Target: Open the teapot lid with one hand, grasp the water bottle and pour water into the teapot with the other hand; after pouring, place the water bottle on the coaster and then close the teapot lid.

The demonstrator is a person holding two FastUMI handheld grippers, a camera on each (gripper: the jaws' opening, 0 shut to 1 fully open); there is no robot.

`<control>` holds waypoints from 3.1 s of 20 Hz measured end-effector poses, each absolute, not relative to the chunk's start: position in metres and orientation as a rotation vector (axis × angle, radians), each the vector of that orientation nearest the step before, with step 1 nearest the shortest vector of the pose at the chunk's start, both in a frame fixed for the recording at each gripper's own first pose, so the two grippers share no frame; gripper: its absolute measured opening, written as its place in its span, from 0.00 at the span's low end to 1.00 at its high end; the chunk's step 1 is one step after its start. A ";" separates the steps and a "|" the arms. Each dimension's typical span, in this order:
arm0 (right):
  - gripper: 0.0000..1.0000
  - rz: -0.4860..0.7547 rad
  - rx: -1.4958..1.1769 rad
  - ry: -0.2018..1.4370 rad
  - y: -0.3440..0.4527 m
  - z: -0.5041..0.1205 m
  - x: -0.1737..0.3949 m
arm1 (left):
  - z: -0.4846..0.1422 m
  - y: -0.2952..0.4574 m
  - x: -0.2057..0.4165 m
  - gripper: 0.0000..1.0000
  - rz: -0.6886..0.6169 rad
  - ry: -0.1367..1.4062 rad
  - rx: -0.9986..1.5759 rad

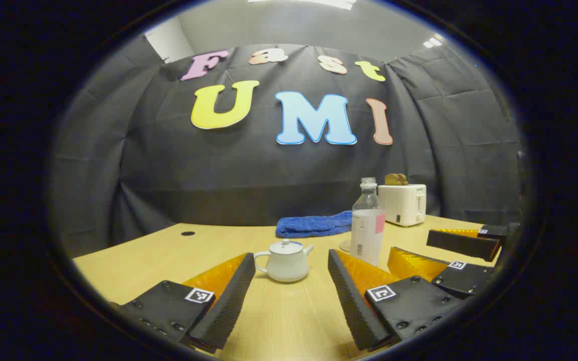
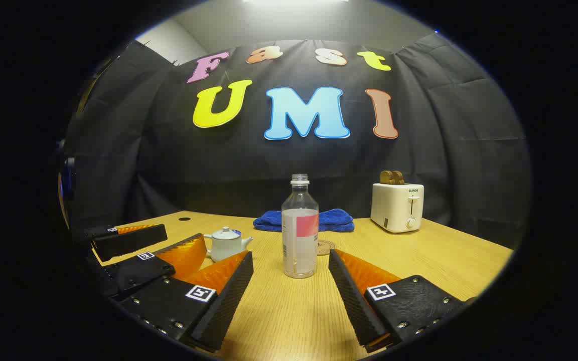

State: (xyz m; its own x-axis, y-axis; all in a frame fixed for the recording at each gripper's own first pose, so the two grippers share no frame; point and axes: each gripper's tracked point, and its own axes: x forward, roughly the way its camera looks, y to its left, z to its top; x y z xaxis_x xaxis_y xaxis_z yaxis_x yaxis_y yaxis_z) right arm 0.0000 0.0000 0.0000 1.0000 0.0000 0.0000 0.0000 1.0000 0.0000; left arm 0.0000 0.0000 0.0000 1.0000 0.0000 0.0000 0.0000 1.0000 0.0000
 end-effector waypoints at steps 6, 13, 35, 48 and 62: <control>0.94 0.027 0.002 0.004 0.003 -0.001 0.000 | -0.001 -0.002 0.000 0.97 -0.013 0.007 0.001; 0.94 -0.037 -0.028 0.000 -0.004 0.005 -0.006 | 0.004 -0.002 -0.003 0.99 -0.032 0.027 -0.015; 0.94 -0.032 -0.078 -0.022 -0.005 0.071 -0.025 | 0.059 0.021 -0.019 0.95 -0.035 -0.003 -0.047; 0.94 -0.071 -0.083 0.050 -0.025 0.088 0.058 | 0.081 -0.003 0.066 0.95 -0.156 0.000 -0.029; 0.94 -0.049 -0.095 0.187 -0.021 0.014 0.126 | 0.002 -0.005 0.158 0.94 -0.211 0.115 -0.067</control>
